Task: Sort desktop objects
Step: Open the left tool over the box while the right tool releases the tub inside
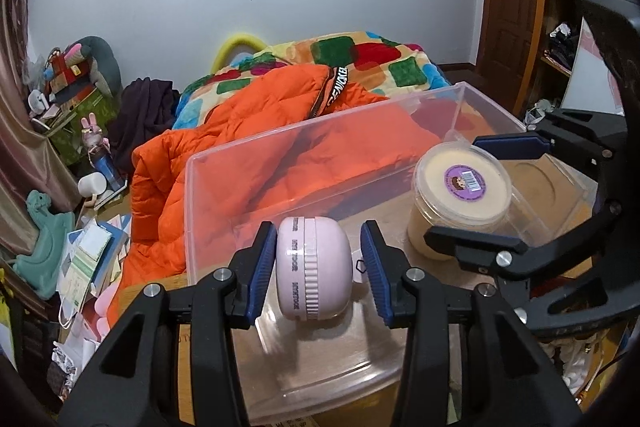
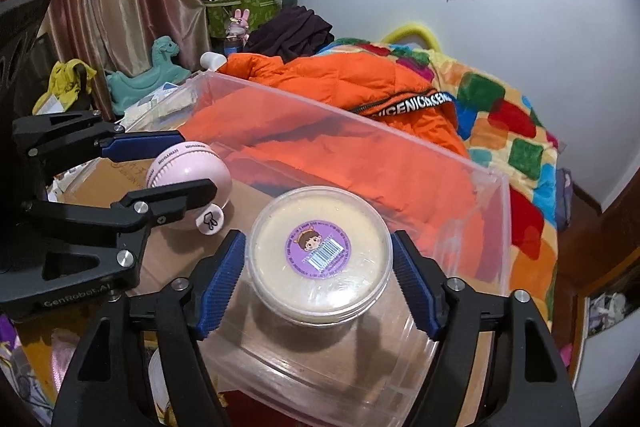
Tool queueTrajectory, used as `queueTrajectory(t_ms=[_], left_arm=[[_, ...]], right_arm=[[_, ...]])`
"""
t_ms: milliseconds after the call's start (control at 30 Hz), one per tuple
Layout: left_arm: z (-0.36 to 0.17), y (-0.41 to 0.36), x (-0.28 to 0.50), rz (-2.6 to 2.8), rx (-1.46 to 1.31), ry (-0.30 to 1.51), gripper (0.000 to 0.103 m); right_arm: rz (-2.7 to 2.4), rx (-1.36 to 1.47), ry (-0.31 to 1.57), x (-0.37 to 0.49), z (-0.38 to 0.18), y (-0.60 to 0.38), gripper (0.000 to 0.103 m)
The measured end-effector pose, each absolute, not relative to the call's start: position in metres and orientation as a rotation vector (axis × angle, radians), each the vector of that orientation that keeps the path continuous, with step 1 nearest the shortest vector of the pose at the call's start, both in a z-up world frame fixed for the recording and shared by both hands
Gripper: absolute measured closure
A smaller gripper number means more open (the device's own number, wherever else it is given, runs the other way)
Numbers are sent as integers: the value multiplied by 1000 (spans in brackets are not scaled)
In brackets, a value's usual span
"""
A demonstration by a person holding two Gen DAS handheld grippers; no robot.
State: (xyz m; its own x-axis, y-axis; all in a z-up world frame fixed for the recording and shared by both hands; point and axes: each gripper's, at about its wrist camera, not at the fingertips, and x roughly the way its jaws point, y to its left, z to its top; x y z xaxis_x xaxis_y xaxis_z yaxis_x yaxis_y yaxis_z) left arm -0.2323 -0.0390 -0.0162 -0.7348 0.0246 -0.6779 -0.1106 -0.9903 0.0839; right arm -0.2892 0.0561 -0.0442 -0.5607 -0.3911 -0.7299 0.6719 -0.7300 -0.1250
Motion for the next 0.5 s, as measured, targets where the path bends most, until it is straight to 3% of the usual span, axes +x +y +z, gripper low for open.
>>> queueTrajectory(t_ms=[500], left_arm=[[18, -48, -195, 2917, -997, 117, 40]], right_arm=[[-2384, 814, 472, -255, -3, 79, 18]])
